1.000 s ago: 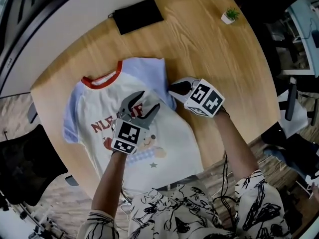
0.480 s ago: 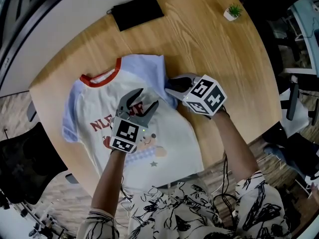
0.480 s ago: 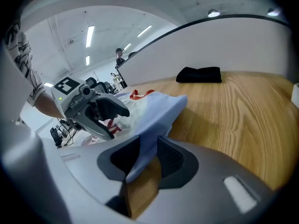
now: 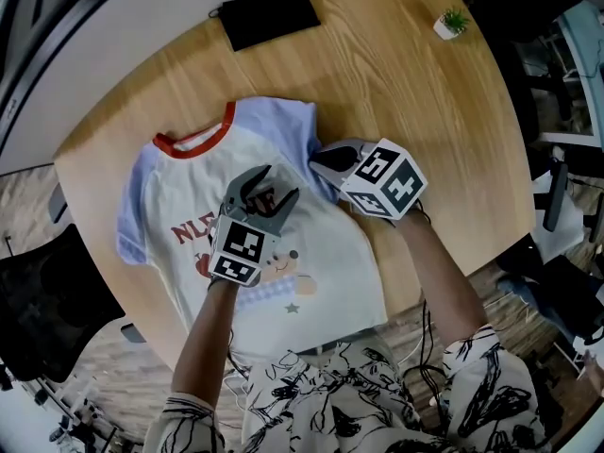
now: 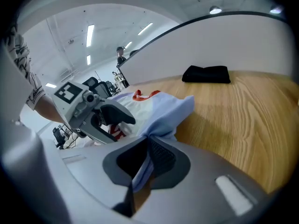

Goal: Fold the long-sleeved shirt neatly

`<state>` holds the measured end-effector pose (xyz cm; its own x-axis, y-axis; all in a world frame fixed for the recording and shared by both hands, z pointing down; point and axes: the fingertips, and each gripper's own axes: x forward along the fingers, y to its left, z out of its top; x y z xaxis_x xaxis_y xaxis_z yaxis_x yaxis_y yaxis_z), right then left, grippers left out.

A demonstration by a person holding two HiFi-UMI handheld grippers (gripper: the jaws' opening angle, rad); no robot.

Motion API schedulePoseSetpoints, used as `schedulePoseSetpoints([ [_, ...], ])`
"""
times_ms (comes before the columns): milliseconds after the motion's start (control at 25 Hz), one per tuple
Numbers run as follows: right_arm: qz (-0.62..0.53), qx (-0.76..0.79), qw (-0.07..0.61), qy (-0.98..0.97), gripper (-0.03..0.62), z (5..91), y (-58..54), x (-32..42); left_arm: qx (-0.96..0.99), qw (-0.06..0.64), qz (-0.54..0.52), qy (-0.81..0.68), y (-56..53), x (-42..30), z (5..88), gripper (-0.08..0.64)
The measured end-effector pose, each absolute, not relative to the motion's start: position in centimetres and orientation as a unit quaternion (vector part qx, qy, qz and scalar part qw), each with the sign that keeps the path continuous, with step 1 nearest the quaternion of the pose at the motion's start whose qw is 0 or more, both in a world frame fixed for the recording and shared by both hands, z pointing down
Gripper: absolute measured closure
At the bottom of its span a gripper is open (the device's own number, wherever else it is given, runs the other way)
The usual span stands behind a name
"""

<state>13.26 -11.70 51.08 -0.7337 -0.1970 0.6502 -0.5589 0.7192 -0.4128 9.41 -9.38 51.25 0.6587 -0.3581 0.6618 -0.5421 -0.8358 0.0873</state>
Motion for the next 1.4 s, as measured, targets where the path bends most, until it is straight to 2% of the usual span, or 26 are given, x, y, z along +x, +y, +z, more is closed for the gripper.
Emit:
schedulePoseSetpoints([
  [280,0.253,0.193,0.251,-0.914,0.566,44.8,-11.0,10.0,0.893,0.138,0.350,-0.248,-8.9,9.2,53.3,0.305],
  [520,0.208,0.163,0.236,-0.935,0.566,41.6,-9.3,6.0,0.894,0.139,0.330,-0.269,-9.4,7.3,50.7,0.301],
  [680,0.180,0.151,0.267,-0.935,0.566,43.4,-7.9,3.9,0.875,0.141,0.329,-0.325,-9.8,1.8,49.2,0.303],
  [800,0.149,0.144,0.302,-0.930,0.565,45.9,-6.8,2.0,0.868,0.169,0.287,-0.368,-10.7,-1.5,47.7,0.324],
  [1000,0.076,0.142,0.360,-0.919,0.559,49.6,-5.5,-0.2,0.893,0.208,0.251,-0.309,-11.2,2.0,46.8,0.325],
  [1040,0.069,0.141,0.363,-0.918,0.558,49.9,-5.3,-0.5,0.891,0.210,0.262,-0.306,-11.4,2.5,47.4,0.352],
  [1120,0.063,0.135,0.365,-0.919,0.533,50.2,-4.9,-0.7,0.880,0.211,0.284,-0.317,-11.9,2.3,48.9,0.466],
  [1160,0.067,0.131,0.362,-0.920,0.506,50.2,-4.7,-0.7,0.874,0.216,0.285,-0.328,-12.1,1.9,49.4,0.519],
  [1200,0.075,0.127,0.357,-0.922,0.474,50.0,-4.5,-0.7,0.869,0.222,0.283,-0.338,-12.3,1.4,49.7,0.541],
  [1400,0.129,0.146,0.295,-0.935,0.433,46.9,-6.0,1.7,0.852,0.236,0.286,-0.370,-11.9,-1.0,50.4,0.541],
])
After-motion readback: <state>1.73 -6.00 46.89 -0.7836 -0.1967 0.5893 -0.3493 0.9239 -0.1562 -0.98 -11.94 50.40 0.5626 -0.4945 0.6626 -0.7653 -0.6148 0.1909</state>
